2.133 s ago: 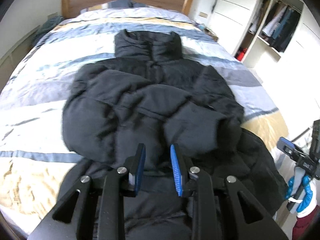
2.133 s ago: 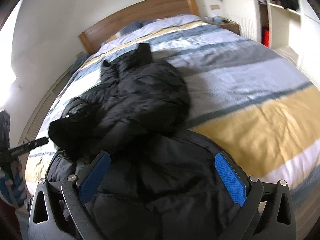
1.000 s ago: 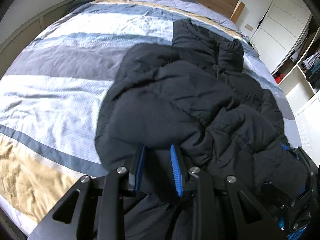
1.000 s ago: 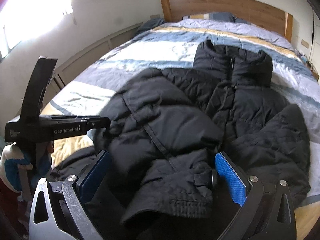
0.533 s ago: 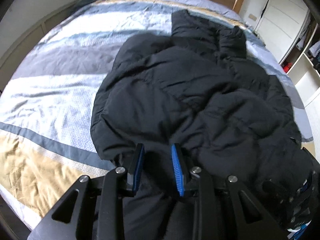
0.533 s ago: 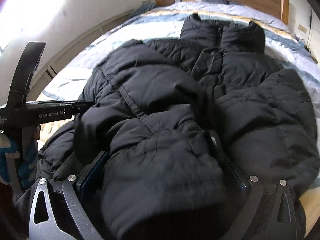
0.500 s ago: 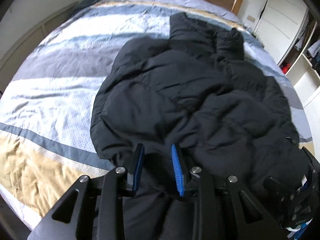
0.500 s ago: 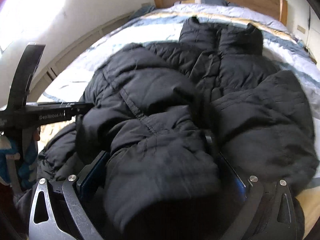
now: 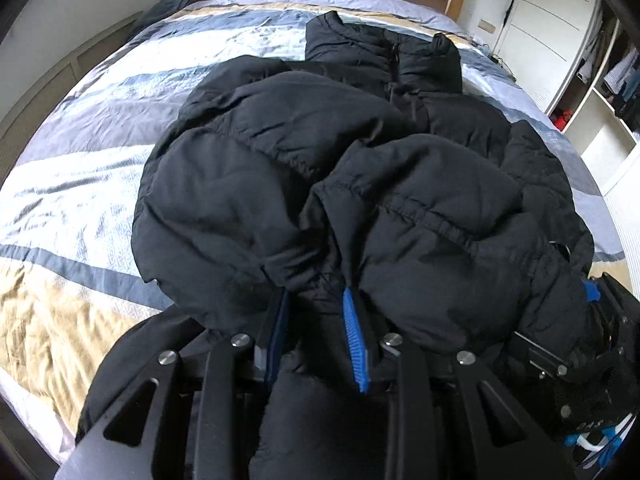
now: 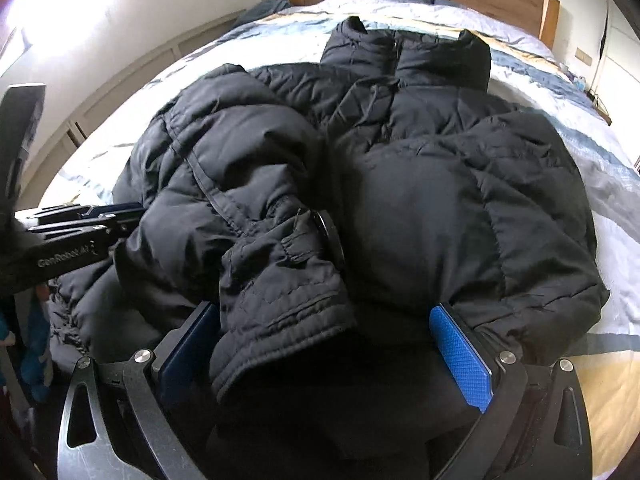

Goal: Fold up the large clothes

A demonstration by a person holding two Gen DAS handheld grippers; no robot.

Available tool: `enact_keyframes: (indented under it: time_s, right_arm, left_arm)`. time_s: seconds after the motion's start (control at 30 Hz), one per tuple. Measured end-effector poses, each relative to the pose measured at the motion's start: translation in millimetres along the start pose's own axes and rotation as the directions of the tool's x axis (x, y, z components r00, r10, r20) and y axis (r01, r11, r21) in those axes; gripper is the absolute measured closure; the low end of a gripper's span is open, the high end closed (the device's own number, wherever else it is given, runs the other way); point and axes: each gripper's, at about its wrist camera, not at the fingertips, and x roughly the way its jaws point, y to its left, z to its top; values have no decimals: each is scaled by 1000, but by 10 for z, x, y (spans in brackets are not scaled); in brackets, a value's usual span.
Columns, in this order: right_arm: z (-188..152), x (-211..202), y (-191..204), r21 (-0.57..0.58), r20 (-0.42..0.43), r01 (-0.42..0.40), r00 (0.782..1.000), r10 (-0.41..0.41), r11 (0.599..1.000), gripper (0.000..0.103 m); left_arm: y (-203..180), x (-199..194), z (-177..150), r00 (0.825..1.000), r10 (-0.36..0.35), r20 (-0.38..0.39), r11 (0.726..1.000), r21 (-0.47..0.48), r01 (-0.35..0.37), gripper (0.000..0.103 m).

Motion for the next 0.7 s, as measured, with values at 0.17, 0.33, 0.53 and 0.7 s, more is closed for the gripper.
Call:
enact_keyframes:
  time_s: [0.17,0.33,0.53,0.7]
  right_arm:
    - [-49,-118,10,1,1,19,1000,-19,1000,1]
    - [-149,-382,-20,17,39,28,999,-29,999,1]
    - [-283,-665,-52,33,83,36,996,-39,999,1]
    - [-443,-858,-93,61,106,47,993,-53,997,1]
  left_arm:
    - [-12,-146,-63,1000,12,7,1000,8,-12,76]
    - [26,-296,-104,1000,-10,9,1000,-28,11,76]
    - [-23,-496,-170,999,-10,33,1000,-21,10,76]
    - [-66,-642,-246,999,-31,41,1000,-5,31,76]
